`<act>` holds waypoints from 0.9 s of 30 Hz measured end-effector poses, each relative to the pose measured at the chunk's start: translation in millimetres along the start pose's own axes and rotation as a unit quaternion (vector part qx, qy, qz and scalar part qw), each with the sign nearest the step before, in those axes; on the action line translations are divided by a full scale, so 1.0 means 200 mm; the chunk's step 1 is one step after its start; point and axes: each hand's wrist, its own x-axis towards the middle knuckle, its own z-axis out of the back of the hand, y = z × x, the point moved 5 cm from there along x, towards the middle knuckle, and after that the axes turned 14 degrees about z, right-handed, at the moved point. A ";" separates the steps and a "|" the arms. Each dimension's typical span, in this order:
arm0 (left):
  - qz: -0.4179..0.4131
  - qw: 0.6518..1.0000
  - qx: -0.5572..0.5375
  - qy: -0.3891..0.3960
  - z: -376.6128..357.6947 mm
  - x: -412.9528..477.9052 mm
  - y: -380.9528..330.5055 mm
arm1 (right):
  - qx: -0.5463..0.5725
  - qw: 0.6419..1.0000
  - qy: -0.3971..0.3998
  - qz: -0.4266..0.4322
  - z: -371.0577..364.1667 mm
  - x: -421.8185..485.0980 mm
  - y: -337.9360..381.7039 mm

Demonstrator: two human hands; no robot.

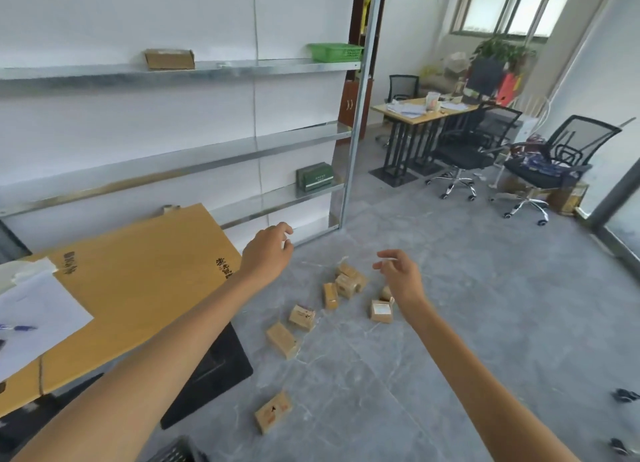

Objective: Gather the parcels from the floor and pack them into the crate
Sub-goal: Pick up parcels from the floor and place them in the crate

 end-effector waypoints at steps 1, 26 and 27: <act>-0.004 1.000 -0.005 -0.001 -0.01 0.06 -0.01 | -0.002 1.000 0.004 0.000 -0.02 0.05 -0.01; -0.049 0.991 -0.004 0.125 -1.00 1.32 -0.72 | 0.095 0.976 -0.178 -0.083 0.67 1.40 -0.75; -0.044 0.990 0.003 0.137 -1.05 1.36 -0.75 | 0.095 0.976 -0.173 -0.092 0.69 1.46 -0.79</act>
